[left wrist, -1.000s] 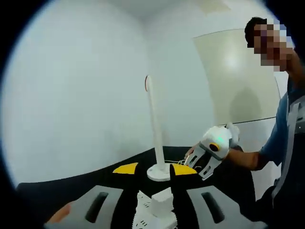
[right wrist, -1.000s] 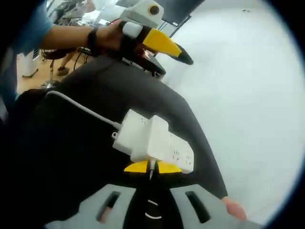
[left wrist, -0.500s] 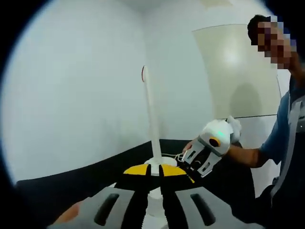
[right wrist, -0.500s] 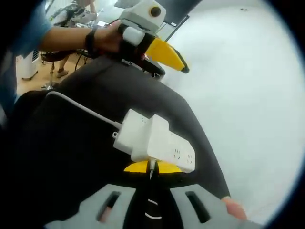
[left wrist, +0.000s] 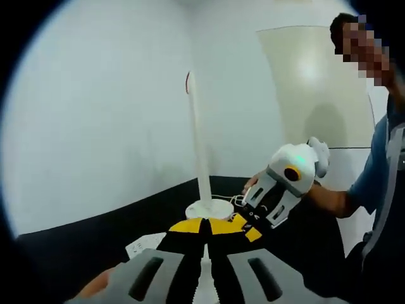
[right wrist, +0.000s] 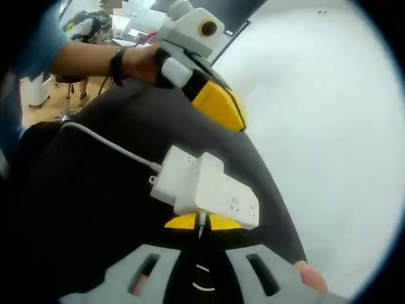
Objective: Insert the desk lamp plug into the socket, turn on the power strip switch, turn on the lamp switch, then turn off the lamp switch, turn off the power strip switch, and remove the plug from the socket.
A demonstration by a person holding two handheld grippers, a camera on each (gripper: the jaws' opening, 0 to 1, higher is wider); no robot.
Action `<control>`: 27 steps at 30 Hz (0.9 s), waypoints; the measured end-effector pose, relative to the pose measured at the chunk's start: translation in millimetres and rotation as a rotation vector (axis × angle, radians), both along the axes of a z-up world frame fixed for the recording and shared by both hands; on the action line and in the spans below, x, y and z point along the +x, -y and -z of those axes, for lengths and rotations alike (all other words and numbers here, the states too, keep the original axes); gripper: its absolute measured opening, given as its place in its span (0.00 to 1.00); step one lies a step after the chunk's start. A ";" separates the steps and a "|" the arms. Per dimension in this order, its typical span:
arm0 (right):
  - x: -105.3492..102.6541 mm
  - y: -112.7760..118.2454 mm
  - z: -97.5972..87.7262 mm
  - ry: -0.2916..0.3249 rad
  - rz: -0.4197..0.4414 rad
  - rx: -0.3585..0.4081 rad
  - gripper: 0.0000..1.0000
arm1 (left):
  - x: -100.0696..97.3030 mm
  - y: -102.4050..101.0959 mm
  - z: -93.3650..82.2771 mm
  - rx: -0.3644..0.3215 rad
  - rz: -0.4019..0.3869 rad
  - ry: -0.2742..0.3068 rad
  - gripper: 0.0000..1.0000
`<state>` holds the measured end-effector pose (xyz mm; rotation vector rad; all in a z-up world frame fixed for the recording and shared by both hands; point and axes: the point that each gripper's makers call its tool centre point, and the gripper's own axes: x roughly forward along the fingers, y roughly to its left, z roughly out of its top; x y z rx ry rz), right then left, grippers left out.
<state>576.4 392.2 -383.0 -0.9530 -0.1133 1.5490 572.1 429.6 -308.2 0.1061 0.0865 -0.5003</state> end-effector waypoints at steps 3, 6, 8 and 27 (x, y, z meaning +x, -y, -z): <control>-0.1 -0.1 0.0 0.000 0.000 0.002 0.06 | 4.7 0.7 7.1 0.012 -0.004 -0.014 0.00; 0.2 -0.4 0.0 0.000 0.001 0.002 0.06 | 8.3 1.5 11.2 0.018 -0.009 -0.024 0.00; 0.6 -0.5 0.0 -0.001 0.003 0.003 0.06 | 10.0 0.6 14.0 0.024 -0.010 -0.031 0.00; -0.2 -1.4 0.0 -0.001 0.008 0.010 0.06 | 19.4 2.6 38.2 0.064 -0.028 -0.057 0.00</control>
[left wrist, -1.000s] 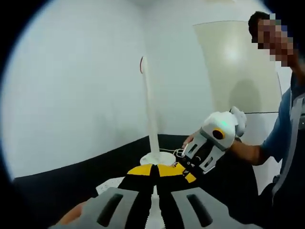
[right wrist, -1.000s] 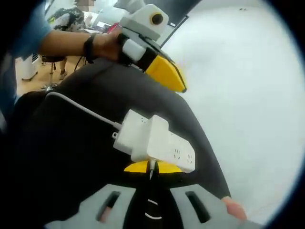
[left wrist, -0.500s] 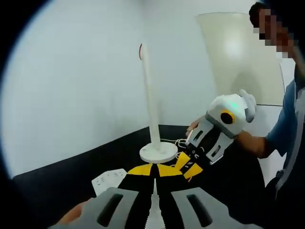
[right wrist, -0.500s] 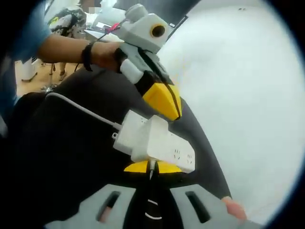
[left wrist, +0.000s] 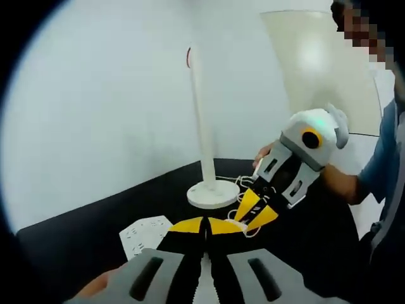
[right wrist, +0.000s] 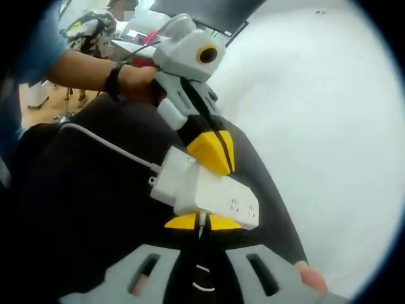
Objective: Insert the desk lamp plug into the socket, turn on the power strip switch, turn on the lamp switch, then turn off the lamp switch, turn off the power strip switch, and remove the plug from the socket.
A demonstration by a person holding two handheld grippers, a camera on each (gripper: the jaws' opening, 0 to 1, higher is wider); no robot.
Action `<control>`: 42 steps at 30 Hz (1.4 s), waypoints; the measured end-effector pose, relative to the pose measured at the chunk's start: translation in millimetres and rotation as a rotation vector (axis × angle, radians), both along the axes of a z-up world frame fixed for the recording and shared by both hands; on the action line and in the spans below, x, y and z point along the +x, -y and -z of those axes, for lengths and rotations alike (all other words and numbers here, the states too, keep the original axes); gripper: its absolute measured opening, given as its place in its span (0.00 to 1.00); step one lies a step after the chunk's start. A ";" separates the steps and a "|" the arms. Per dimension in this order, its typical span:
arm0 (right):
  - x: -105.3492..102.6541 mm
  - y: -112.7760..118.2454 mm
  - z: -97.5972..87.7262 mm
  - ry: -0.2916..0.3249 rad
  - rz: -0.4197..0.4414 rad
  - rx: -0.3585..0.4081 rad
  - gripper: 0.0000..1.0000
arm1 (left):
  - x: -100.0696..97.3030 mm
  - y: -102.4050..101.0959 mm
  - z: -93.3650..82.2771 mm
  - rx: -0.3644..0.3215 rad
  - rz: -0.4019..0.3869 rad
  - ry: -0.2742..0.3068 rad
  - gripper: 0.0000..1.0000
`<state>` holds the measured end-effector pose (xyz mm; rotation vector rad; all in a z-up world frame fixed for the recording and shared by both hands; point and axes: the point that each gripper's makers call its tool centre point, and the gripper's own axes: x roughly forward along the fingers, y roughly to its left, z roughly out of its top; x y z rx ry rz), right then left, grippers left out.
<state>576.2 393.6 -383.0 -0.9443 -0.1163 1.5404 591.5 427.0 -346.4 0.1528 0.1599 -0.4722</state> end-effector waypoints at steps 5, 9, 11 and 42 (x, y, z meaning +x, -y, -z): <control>-1.4 0.3 -0.5 -0.007 -0.002 0.005 0.06 | -0.3 -2.0 -0.7 0.007 0.005 0.049 0.00; -5.9 -1.0 -5.2 -0.013 -0.005 0.021 0.07 | -5.4 -5.0 -1.7 -0.029 0.020 0.086 0.00; -6.9 -2.7 -7.8 -0.008 -0.002 0.029 0.07 | -4.4 -7.7 -2.7 -0.054 0.016 0.085 0.00; -8.4 4.1 9.5 -0.075 0.003 -0.042 0.07 | 4.0 15.8 3.6 0.037 0.086 0.131 0.00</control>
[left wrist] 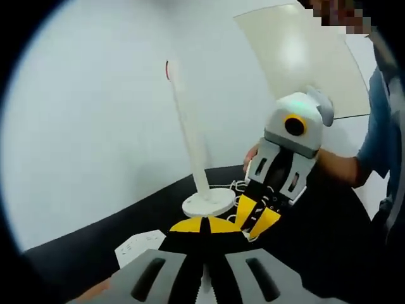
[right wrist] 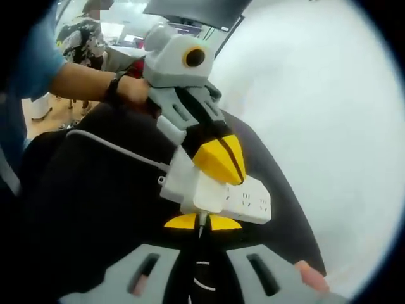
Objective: Insert the desk lamp plug into the socket, turn on the power strip switch, turn on the lamp switch, then turn off the lamp switch, turn off the power strip switch, and remove the plug from the socket.
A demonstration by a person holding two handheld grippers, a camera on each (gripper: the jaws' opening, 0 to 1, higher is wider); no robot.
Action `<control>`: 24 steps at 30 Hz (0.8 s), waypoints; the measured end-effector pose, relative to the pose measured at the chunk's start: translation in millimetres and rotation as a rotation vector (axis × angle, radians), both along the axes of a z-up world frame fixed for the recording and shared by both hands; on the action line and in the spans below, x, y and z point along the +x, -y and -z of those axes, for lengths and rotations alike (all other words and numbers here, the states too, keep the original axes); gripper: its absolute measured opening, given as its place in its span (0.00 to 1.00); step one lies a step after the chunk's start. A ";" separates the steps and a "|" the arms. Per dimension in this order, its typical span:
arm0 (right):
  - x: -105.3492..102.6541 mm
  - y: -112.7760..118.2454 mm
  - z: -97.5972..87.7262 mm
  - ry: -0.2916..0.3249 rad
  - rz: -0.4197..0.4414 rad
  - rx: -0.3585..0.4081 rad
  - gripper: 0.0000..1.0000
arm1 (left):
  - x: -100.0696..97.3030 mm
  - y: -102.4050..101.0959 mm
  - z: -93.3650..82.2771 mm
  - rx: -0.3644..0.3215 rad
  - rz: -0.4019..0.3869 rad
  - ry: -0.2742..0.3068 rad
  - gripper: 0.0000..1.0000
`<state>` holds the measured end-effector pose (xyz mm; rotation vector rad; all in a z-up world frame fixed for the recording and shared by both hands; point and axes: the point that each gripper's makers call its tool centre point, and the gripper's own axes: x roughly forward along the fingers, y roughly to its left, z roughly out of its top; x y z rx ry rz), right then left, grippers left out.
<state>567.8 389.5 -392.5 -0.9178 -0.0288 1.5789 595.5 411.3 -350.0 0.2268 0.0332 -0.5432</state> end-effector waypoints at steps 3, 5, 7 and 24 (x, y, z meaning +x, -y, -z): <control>1.5 -7.2 -11.5 0.025 0.004 0.068 0.07 | 1.6 -8.5 -1.2 -0.021 -0.015 -0.003 0.00; 1.8 -6.8 -8.8 0.012 0.019 0.038 0.07 | 0.0 -8.7 0.7 -0.058 0.003 0.008 0.00; 3.3 -5.5 -3.2 0.014 0.019 0.014 0.07 | 3.3 -3.1 2.8 -0.023 0.004 0.000 0.00; -3.1 -2.9 -14.5 -0.176 -0.014 0.082 0.09 | -3.2 -4.4 -2.4 -0.081 -0.014 0.006 0.00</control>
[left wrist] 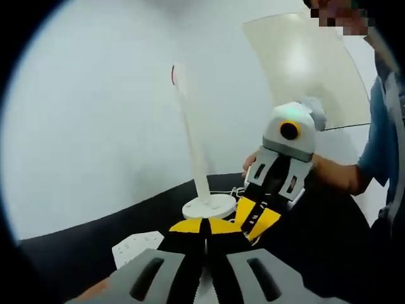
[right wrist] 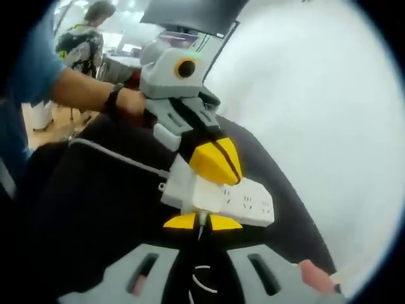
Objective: Insert the desk lamp plug into the socket, turn on the power strip switch, turn on the lamp switch, then turn off the lamp switch, turn off the power strip switch, and remove the plug from the socket.
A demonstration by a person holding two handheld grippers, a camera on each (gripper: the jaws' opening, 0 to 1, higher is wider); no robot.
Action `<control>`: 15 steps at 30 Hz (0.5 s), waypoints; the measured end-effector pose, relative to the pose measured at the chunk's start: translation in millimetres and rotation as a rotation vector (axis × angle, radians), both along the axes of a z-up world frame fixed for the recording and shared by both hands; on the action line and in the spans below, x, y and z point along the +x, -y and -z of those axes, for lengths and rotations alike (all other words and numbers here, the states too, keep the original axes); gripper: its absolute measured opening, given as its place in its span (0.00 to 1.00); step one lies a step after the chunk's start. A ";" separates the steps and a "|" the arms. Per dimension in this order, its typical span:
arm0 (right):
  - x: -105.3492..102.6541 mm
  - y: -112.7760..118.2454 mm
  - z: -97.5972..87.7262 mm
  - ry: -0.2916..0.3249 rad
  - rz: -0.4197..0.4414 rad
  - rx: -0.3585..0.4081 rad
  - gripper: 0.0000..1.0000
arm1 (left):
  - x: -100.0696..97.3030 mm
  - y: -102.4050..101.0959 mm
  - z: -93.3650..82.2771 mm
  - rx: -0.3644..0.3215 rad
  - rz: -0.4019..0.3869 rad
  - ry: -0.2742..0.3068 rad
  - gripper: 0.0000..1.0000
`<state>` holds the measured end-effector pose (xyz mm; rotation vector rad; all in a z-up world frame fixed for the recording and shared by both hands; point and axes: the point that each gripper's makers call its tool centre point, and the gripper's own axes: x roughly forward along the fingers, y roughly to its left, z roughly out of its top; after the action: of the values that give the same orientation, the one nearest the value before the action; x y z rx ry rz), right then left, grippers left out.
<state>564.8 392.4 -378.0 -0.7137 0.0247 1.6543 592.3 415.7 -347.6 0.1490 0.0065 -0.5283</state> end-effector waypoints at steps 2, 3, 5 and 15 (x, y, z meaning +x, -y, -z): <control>2.9 3.6 -8.0 -0.014 0.007 0.015 0.10 | -2.8 0.1 -1.1 -0.032 -0.003 -0.026 0.00; 6.6 7.4 -16.8 -0.036 0.032 0.034 0.11 | -4.2 -1.8 -1.6 -0.024 -0.019 -0.032 0.00; 7.0 12.4 -22.0 -0.054 0.046 0.041 0.13 | -11.3 -5.5 -12.0 -0.053 -0.038 -0.009 0.00; 13.2 29.3 -37.8 -0.089 0.160 0.006 0.22 | -40.5 -27.3 -42.1 -0.110 -0.062 0.013 0.14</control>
<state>578.0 363.1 -340.2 -0.6175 0.1373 1.5309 551.7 443.0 -305.5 0.0444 -0.0303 -0.4650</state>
